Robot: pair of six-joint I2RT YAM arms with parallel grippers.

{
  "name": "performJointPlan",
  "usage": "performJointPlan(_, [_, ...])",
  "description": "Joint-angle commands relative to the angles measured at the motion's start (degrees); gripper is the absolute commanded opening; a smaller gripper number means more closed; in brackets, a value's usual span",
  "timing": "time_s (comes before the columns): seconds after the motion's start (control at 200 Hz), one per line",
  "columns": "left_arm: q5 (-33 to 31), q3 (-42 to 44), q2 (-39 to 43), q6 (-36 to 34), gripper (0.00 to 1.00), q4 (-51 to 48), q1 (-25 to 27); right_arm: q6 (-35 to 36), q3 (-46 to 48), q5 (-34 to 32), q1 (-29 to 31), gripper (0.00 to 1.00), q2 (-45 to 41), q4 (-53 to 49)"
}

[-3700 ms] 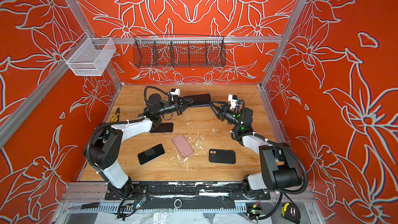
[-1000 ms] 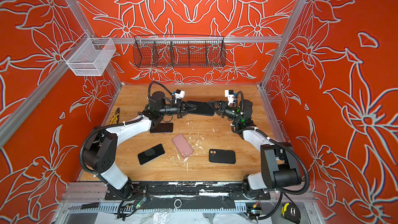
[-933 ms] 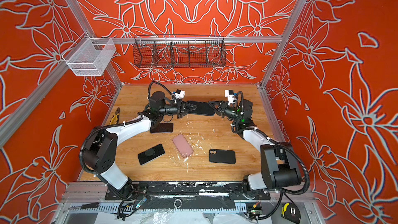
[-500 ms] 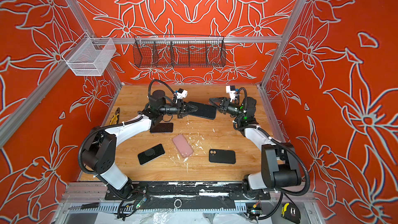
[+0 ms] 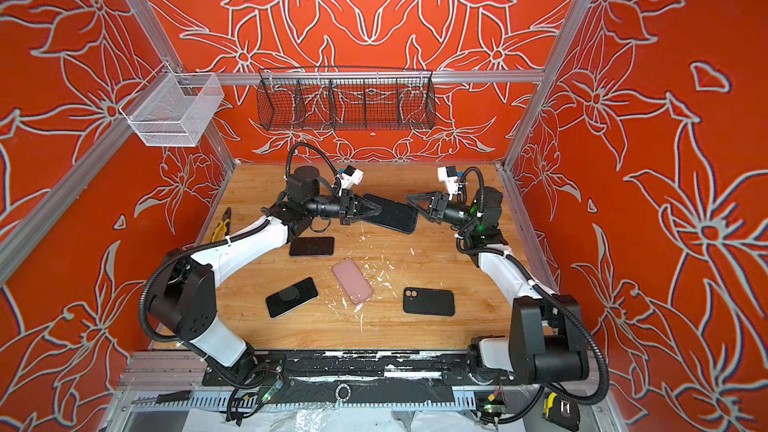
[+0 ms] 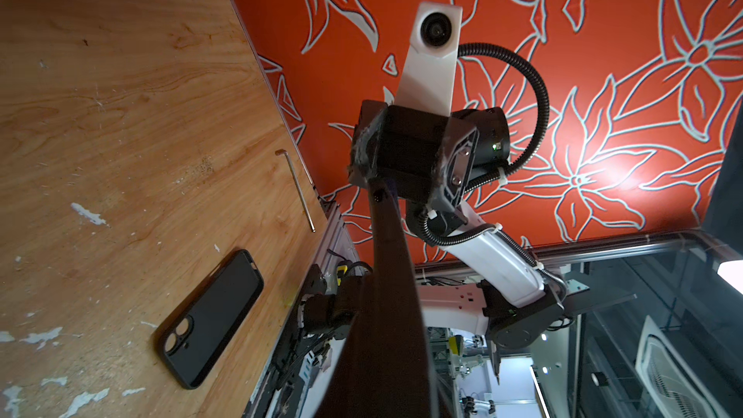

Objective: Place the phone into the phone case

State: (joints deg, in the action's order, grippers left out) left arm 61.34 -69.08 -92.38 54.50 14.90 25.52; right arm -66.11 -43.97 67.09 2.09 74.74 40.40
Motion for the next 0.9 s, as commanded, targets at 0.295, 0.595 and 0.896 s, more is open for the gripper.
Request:
performJointPlan(0.295, [-0.61,-4.40,4.89,-16.85,0.00,-12.46,0.89,-0.69,4.70,2.57,-0.69,0.48,-5.54,-1.73])
performJointPlan(0.595, [-0.61,-4.75,3.83,-16.05,0.00,-9.93,1.64,-2.67,5.90,3.13,1.70,0.41,-5.90,1.34])
performJointPlan(0.896, [-1.13,-3.96,4.03,-15.83,0.00,-9.18,1.67,-4.59,6.10,2.95,2.16,0.29,-6.16,3.28])
